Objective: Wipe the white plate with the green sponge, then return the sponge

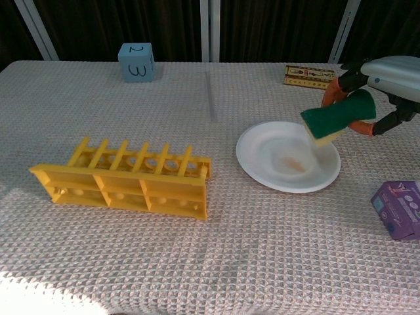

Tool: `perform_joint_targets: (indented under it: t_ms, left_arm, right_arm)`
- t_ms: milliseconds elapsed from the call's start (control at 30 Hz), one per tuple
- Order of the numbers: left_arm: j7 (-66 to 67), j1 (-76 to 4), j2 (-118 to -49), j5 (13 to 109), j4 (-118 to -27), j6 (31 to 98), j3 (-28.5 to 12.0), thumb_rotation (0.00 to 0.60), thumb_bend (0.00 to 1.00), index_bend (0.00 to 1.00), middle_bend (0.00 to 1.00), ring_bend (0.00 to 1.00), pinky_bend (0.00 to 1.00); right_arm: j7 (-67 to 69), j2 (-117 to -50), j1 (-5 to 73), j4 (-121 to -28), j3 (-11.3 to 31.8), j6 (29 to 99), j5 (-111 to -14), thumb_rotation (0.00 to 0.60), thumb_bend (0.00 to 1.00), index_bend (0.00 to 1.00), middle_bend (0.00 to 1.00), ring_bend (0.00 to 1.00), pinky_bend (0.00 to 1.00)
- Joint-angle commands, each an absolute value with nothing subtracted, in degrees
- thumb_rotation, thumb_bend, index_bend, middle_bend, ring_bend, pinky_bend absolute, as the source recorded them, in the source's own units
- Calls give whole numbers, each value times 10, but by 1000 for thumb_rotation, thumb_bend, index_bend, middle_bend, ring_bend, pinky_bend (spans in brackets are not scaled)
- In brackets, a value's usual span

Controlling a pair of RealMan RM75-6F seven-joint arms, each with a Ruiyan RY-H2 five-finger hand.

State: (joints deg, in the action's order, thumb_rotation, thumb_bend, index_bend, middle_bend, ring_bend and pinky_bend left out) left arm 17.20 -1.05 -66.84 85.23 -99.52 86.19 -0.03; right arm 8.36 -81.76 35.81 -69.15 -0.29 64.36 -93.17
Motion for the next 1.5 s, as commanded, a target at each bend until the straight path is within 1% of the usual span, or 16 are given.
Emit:
perform_joint_targets:
  t_ms: [33,200,400,633,767,1067,1367,1500]
  left_arm:
    - [172,-10,-668,852,-996,863,0,600,52,231,123,107,135]
    - [170,-8,-668,849,-996,864,2,600,53,231,123,108,135]
    - [163,-3,-670,847,-991,867,4,600,52,231,123,107,135]
    - [157,1,-671,844,-986,870,5,600,53,231,123,107,135]
    - [157,0,-673,845,-985,867,5,600,52,231,123,107,135]
    - [156,-3,-675,848,-983,866,4,600,52,231,122,107,135]
    - [150,-1,-677,849,-979,868,5,600,53,231,123,107,135]
    - [151,-1,-678,850,-979,868,4,600,52,231,123,107,135]
  right_arm:
    - [53,-848,370,-654,-8,645,-956,600,377,699,490,238,72]
    - [15,-884,389,-602,-12,653,-990,600,380,714,491,238,73]
    - [6,-899,399,-570,-17,644,-996,600,385,733,499,238,73]
    - [21,-885,387,-561,-29,672,-1003,600,402,780,523,249,74]
    - [8,-879,381,-552,-34,671,-1000,600,405,788,528,253,74]
    - [-10,-920,397,-535,-47,663,-1025,600,405,794,532,253,75]
    - [-18,-950,402,-527,-47,679,-1035,600,408,805,543,272,75]
    - [-16,-962,398,-523,-39,696,-1030,600,409,807,547,282,75]
